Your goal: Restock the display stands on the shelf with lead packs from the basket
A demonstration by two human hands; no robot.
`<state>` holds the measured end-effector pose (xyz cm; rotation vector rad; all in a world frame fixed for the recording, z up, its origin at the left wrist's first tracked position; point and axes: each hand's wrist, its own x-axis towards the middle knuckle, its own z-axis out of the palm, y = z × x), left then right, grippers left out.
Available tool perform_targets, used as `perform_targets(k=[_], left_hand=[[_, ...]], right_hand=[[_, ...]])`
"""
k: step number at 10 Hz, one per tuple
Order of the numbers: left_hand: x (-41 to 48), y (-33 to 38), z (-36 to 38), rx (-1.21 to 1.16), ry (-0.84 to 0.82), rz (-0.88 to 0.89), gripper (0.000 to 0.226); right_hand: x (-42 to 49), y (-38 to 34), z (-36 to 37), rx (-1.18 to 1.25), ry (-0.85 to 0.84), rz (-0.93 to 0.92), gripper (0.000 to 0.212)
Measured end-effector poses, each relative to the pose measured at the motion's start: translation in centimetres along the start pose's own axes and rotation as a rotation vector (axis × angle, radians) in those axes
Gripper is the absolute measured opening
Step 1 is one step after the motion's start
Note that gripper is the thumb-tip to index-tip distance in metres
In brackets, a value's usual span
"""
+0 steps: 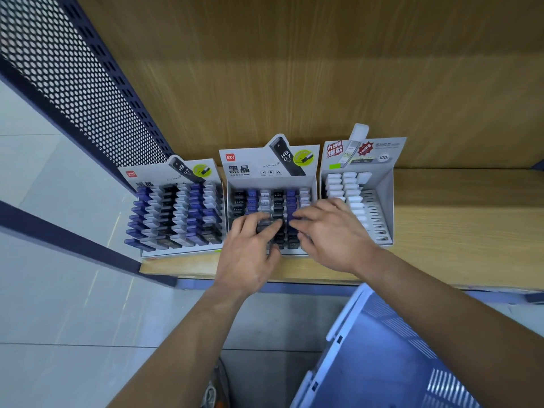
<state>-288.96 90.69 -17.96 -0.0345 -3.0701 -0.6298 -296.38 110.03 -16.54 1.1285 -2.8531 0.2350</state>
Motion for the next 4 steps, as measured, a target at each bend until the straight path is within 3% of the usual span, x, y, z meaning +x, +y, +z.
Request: perform_targets(k=[2, 4], left_hand=[[-0.4, 0.9, -1.6, 0.067, -0.121, -0.030, 0.059], [-3.6, 2.9, -4.5, 0.166, -0.219, -0.100, 0.066]], right_hand=[[0.2, -1.5, -2.2, -0.010, -0.228, 0.073, 0.042], [-1.6, -2.0, -4.7, 0.016, -0.221, 0.207, 0.045]])
